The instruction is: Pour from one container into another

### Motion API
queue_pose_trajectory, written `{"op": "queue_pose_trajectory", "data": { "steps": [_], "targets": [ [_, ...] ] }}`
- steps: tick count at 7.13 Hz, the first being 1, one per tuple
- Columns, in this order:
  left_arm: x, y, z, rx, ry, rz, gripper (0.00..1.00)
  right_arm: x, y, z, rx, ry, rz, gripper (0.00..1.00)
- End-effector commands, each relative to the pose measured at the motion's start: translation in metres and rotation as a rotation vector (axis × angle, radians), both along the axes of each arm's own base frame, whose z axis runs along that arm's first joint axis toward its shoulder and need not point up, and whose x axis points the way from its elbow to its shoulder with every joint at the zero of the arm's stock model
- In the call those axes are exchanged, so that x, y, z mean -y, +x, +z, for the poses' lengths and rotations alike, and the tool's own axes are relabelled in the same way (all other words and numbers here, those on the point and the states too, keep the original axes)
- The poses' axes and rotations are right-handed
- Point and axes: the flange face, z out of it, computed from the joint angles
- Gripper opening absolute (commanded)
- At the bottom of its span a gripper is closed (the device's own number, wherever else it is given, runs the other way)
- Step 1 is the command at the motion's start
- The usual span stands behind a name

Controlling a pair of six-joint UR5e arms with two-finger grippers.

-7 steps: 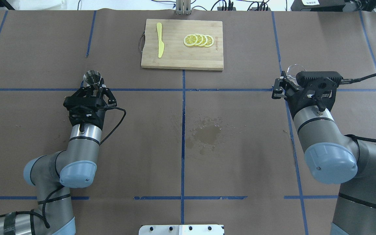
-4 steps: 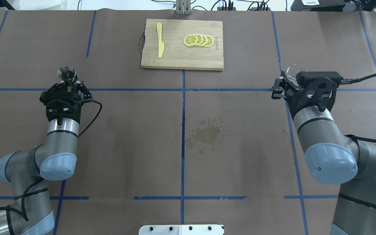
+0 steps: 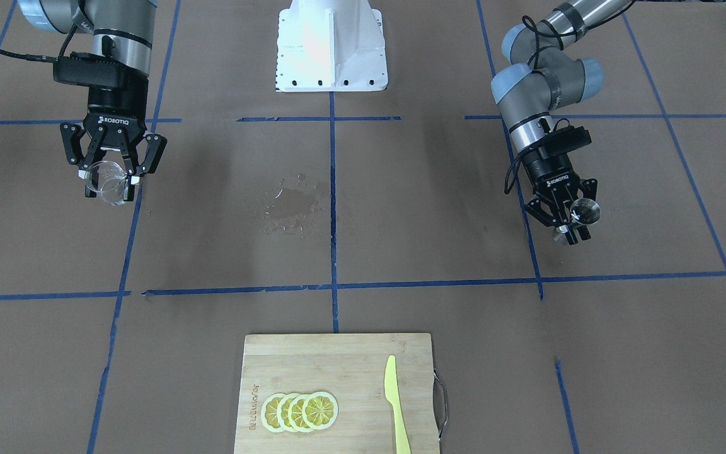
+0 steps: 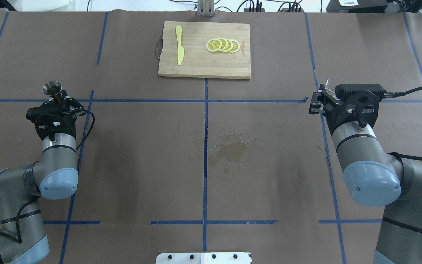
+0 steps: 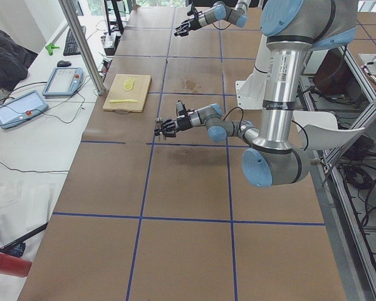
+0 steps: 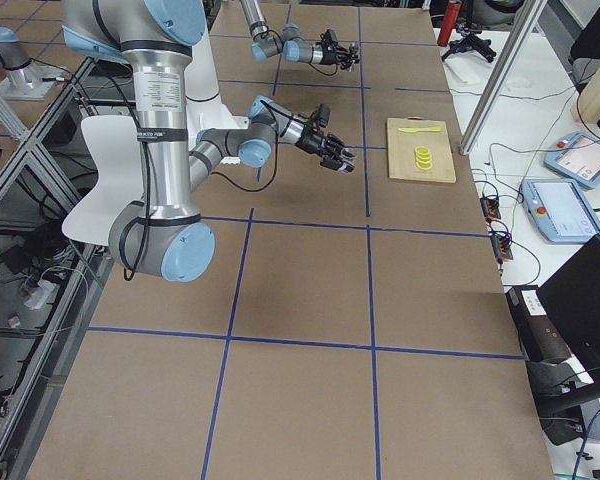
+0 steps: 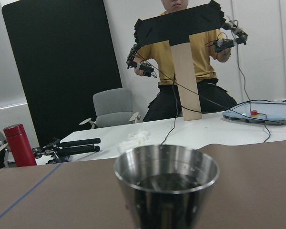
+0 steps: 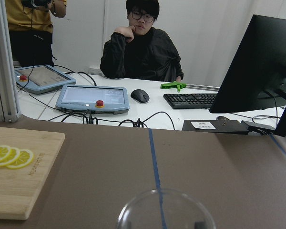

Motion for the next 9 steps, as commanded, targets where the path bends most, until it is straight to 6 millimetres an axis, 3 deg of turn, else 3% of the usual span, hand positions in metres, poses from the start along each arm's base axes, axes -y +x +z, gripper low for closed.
{"op": "queue_pose_trajectory", "data": {
  "steps": [1,2,7,9],
  "targets": [
    [-0.019,-0.015,-0.027,-0.051,-0.247,-0.076,0.0,-0.002,0.007,0.018,-0.018,-0.017,0.014,0.0],
    [-0.023,-0.016,-0.038,-0.117,-0.259,-0.112,0.0,-0.002,0.006,0.02,-0.024,-0.02,0.014,0.0],
    [-0.023,0.023,0.017,-0.187,-0.288,-0.25,0.0,-0.001,0.004,0.024,-0.031,-0.023,0.014,0.0],
    [-0.034,0.036,0.015,-0.145,-0.295,-0.256,0.0,-0.003,0.006,0.029,-0.009,-0.039,0.026,0.0]
  ]
}}
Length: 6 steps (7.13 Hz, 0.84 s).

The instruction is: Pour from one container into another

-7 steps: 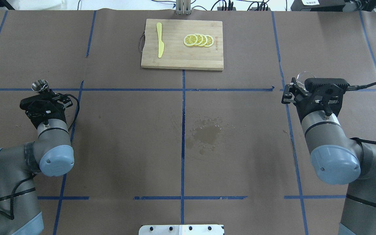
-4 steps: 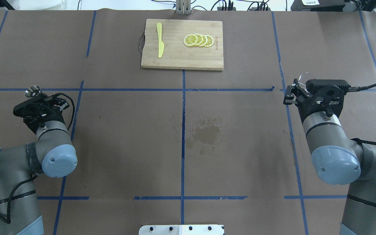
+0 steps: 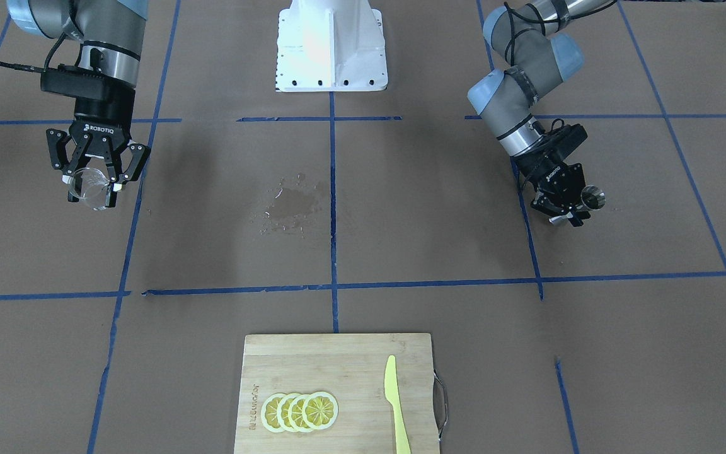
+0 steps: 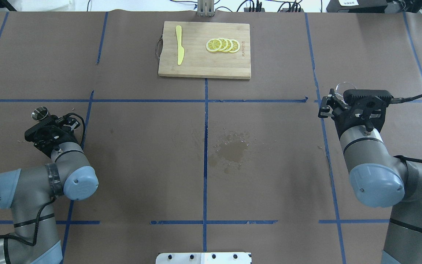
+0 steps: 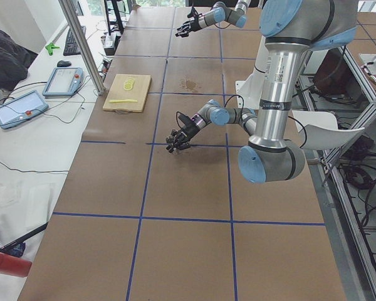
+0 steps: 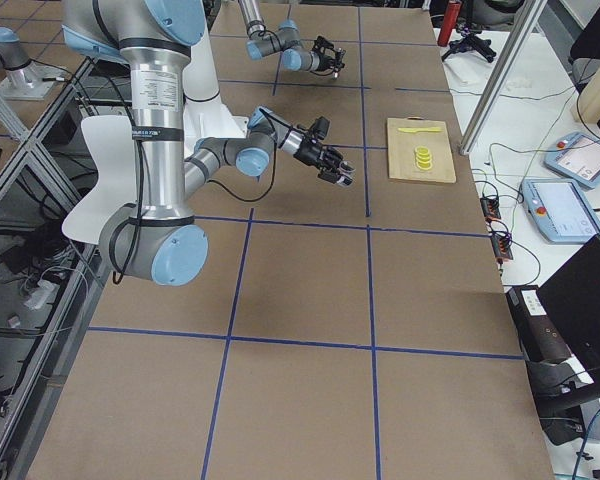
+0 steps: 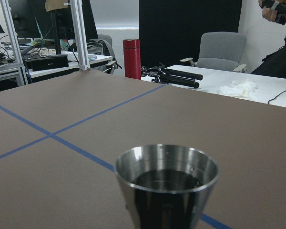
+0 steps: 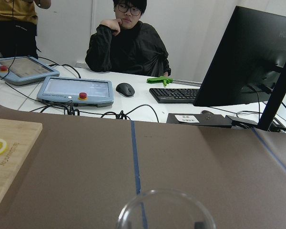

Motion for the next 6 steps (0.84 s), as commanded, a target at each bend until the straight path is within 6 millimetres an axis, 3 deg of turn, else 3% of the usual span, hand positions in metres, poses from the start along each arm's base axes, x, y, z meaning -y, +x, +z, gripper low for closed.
{"op": "queue_pose_trajectory", "data": {
  "steps": [1,6],
  "targets": [
    [-0.0099,0.0167,-0.0085,0.031,-0.01,0.003,0.0,-0.0013,0.0017,0.0074,0.016,-0.017,0.01,0.0],
    [-0.0159,0.0232,0.0,0.081,-0.03,-0.034,0.0,-0.002,0.001,0.0076,0.018,-0.02,0.007,0.0]
  ]
}}
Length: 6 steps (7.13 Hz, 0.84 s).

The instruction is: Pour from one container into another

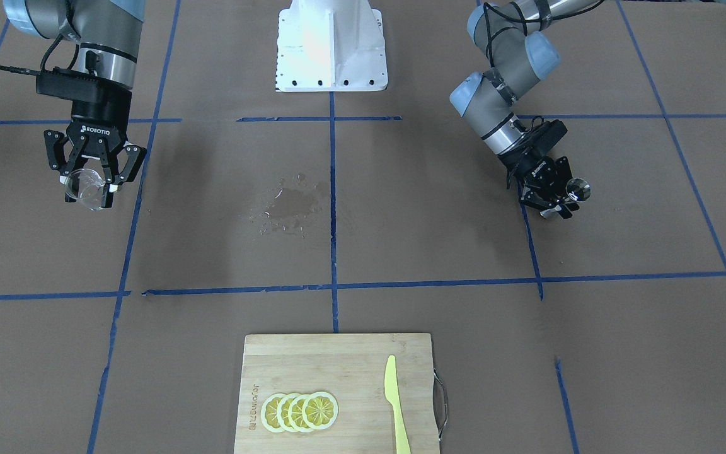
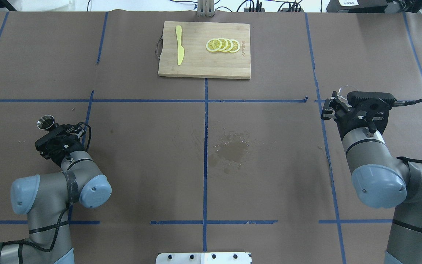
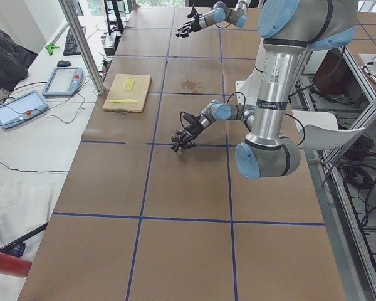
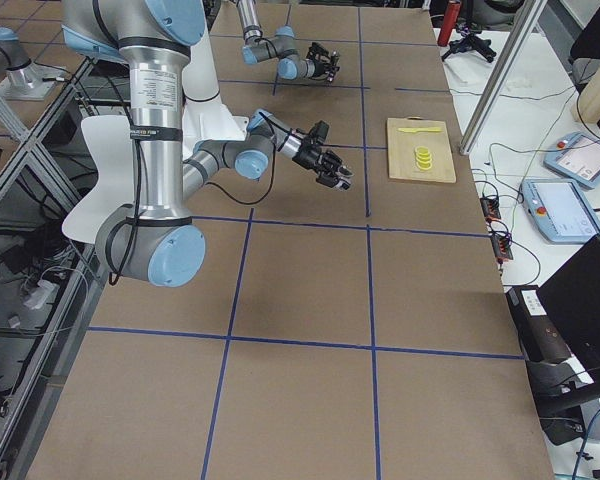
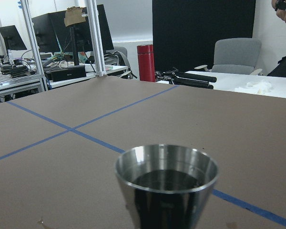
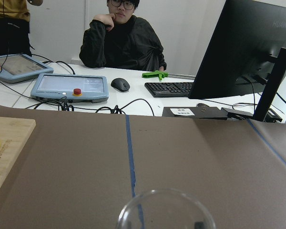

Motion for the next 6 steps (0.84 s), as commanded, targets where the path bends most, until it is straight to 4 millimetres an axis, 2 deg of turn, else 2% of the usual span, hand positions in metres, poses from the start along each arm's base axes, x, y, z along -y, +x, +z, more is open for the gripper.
{"op": "queue_pose_trajectory", "data": {
  "steps": [1,2,6],
  "targets": [
    [0.0014,0.0053,-0.0072,0.025,-0.008,0.0,0.04,0.0001,-0.0003,-0.0005,0.001,0.0,0.0,0.0],
    [0.0025,0.0089,-0.014,0.038,-0.014,0.002,0.11,0.0001,-0.0003,0.0009,-0.002,-0.001,0.0,0.0],
    [0.0029,0.01,-0.0114,0.048,-0.018,0.006,0.31,-0.0001,0.0,0.0016,-0.003,-0.001,0.0,0.0]
  ]
}}
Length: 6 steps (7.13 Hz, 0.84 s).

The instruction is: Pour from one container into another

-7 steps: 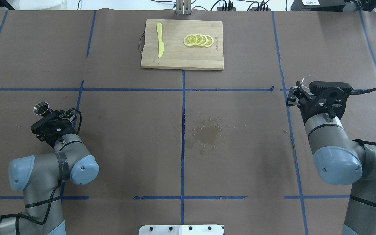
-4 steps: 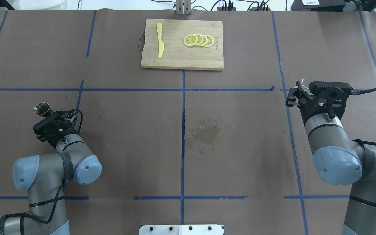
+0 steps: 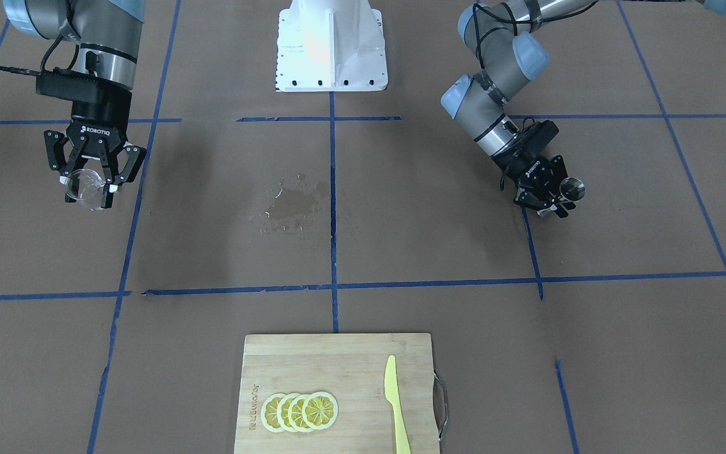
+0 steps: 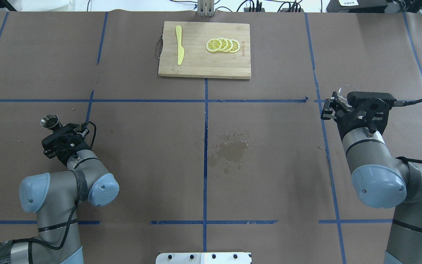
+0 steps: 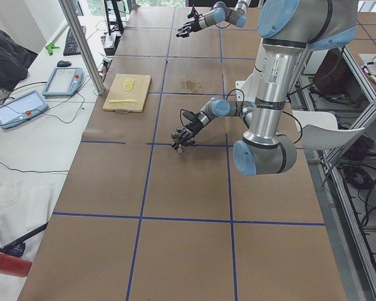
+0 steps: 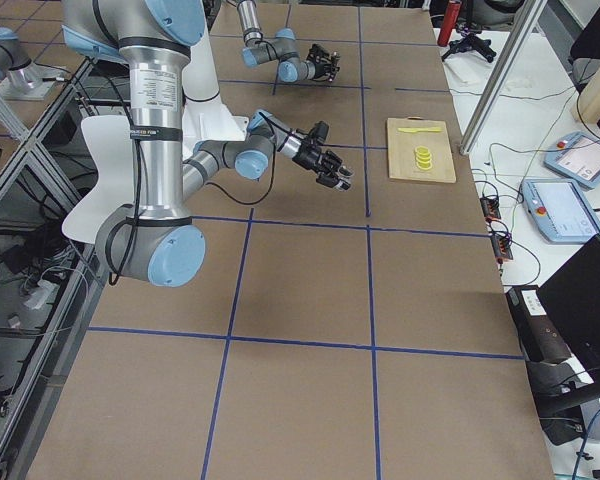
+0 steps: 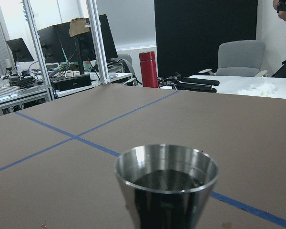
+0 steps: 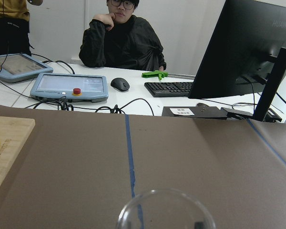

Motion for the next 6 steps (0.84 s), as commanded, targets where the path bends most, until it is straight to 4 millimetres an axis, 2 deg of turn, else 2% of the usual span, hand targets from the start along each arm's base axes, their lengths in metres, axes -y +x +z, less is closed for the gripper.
{"op": "queue_pose_trajectory", "data": {
  "steps": [1,6],
  "targets": [
    [0.0004,0.0012,0.0032,0.008,-0.003,0.0,0.32,-0.0001,0.0002,0.0005,-0.001,0.0,0.0,0.0],
    [0.0012,0.0016,0.0017,0.005,-0.005,0.0,0.39,-0.0006,-0.0003,0.0076,-0.015,-0.006,-0.001,0.0]
  ]
}}
